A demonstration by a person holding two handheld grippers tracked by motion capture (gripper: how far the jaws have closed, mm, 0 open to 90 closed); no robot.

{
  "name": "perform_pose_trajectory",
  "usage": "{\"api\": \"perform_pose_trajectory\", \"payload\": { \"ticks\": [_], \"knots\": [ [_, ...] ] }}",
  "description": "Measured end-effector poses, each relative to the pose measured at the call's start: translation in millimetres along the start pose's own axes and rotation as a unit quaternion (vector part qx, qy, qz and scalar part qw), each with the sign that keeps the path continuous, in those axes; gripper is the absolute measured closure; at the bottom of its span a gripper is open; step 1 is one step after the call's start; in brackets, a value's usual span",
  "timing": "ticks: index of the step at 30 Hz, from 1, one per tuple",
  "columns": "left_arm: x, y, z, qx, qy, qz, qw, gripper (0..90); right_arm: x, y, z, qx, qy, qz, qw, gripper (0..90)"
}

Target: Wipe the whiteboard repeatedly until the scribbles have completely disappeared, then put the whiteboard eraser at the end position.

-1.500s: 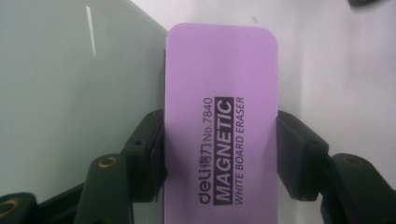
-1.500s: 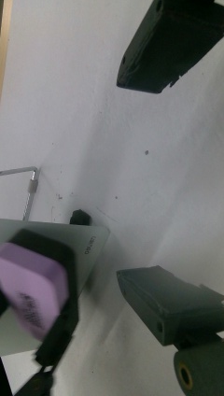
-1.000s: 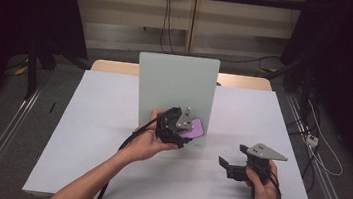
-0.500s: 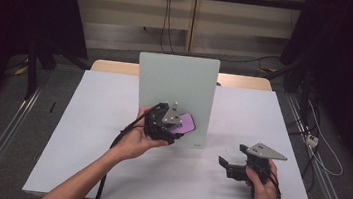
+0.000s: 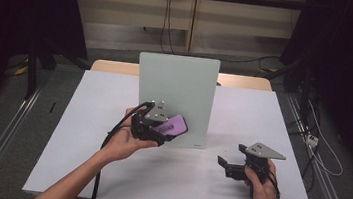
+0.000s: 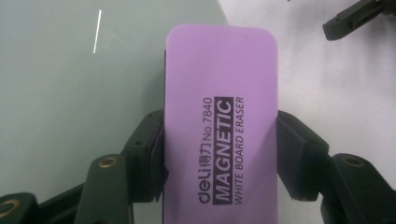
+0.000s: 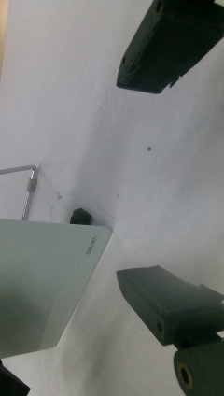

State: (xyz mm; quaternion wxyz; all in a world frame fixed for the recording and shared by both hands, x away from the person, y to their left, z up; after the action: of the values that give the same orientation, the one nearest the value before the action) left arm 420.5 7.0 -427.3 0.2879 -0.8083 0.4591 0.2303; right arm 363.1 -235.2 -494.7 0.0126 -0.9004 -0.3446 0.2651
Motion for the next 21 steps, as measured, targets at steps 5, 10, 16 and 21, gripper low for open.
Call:
{"api": "perform_pose_trajectory", "payload": {
  "ticks": [5, 10, 16, 21],
  "knots": [
    [-5.5, 1.0, 2.0, -0.013, 0.005, 0.001, 0.9999, 40.9, -0.5, -0.4, 0.2, -0.004, -0.001, -0.002, 1.0, 7.6],
    [-10.8, 1.9, 5.2, -0.03, 0.006, 0.009, 0.9995, 40.9, -0.5, -0.8, -0.3, -0.002, 0.002, -0.005, 1.0, 7.6],
    [-13.8, 4.9, 11.6, -0.041, 0.0, 0.03, 0.9987, 40.9, -0.1, 1.3, -0.9, 0.001, 0.003, -0.003, 1.0, 7.8],
    [-15.4, 6.9, 13.0, -0.043, -0.007, 0.044, 0.9981, 40.9, 1.9, 1.6, -0.7, 0.003, 0.001, 0.0, 1.0, 7.8]
  ]
}}
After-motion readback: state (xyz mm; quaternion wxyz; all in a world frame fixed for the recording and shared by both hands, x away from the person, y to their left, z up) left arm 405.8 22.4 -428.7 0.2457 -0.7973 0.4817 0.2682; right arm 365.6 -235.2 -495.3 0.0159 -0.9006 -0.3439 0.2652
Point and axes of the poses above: each handheld gripper's, and its own axes: x roughly forward along the jaws, z roughly out of its underside, y roughly to its right, the point moved 8 cm from there along x, roughly forward along the jaws, and after that the axes turned 11 degrees about -z, right-handed, at the moved point
